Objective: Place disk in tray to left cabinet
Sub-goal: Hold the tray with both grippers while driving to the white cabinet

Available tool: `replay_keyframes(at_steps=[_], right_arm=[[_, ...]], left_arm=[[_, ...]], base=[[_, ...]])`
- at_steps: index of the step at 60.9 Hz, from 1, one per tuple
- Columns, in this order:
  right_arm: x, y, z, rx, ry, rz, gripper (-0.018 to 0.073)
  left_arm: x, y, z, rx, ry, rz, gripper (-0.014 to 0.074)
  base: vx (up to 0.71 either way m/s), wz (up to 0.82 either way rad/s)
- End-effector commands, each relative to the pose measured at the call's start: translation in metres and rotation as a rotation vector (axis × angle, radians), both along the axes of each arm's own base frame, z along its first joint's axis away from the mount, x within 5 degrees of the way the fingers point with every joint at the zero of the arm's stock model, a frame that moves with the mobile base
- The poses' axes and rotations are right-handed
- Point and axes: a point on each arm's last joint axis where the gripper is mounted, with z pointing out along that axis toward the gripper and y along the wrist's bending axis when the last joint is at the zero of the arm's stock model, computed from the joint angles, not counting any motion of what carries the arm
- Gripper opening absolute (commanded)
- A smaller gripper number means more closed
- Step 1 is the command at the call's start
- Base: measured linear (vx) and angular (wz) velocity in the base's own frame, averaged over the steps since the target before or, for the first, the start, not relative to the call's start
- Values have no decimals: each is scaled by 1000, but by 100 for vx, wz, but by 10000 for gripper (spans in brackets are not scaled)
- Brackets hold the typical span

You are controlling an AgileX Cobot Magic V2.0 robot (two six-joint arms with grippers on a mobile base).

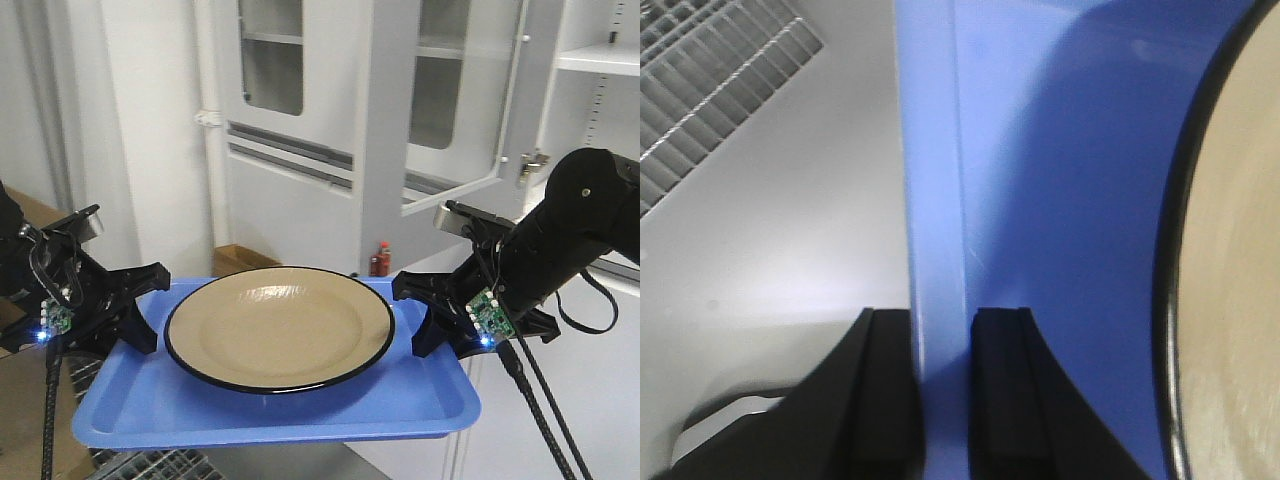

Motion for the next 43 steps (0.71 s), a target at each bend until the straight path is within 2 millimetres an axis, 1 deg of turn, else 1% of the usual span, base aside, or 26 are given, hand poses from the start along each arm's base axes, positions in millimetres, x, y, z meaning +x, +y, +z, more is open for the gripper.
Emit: replay_keyframes(at_steps=[1, 14, 43], right_arm=[[-14, 22, 44, 225, -113, 22, -6], [-14, 22, 44, 225, -113, 22, -6], [-14, 22, 44, 225, -113, 22, -6]], left_arm=[[-17, -25, 43, -232, -89, -23, 0], [-17, -25, 43, -232, -89, -23, 0], [-17, -25, 43, -232, -89, -23, 0]], base=[[2, -32], [1, -36], [3, -45]])
